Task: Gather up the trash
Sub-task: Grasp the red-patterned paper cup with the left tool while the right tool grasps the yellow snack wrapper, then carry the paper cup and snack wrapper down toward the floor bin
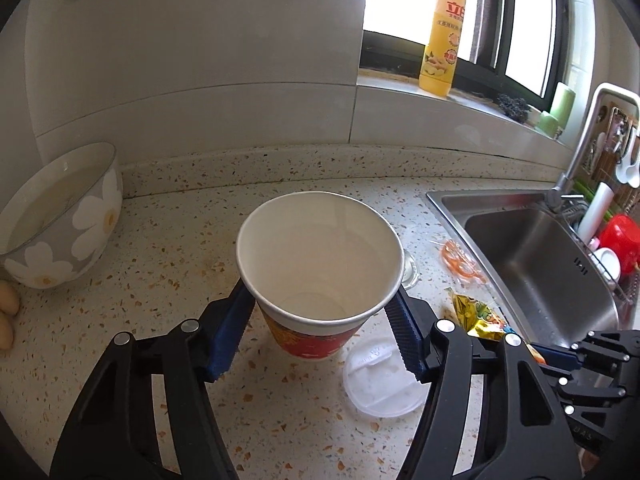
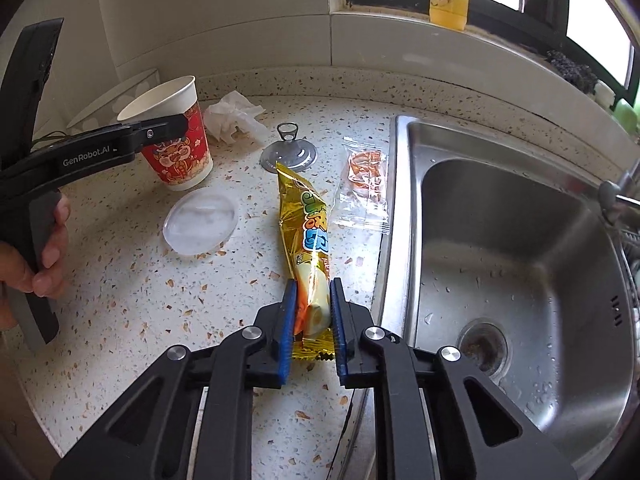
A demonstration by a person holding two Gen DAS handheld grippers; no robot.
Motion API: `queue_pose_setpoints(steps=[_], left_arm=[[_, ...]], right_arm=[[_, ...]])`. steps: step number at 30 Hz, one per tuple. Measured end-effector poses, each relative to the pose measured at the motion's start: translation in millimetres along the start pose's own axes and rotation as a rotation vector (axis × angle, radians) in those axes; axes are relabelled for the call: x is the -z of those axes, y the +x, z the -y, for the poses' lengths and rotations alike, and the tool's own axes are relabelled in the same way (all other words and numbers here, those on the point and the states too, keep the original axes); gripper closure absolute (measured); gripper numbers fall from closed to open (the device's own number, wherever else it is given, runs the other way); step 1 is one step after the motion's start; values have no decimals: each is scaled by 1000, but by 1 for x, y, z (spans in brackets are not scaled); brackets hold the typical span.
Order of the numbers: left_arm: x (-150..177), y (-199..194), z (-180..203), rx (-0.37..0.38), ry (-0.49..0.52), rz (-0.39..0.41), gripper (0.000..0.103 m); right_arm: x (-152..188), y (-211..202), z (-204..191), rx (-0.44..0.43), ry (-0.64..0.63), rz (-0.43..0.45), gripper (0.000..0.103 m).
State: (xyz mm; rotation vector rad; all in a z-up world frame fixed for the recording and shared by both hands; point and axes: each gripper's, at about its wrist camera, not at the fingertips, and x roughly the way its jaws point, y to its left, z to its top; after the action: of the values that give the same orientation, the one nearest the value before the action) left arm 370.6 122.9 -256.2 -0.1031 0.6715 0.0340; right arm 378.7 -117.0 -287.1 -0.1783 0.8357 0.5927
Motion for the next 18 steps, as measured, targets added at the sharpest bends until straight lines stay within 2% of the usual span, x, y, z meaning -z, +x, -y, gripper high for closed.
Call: queue_pose_setpoints(steps=[5,10,18], left_arm=[[2,-34,3,0,25,51,40],[13,-73,4,28,8,78,40],[55,-125,10,67,23,93,40]], right_arm=[[4,-28,-9,-58,-8,59,90],[13,-56,-24,-84,-22,96,90],[52,-106,-59,-127,-107,146,90]])
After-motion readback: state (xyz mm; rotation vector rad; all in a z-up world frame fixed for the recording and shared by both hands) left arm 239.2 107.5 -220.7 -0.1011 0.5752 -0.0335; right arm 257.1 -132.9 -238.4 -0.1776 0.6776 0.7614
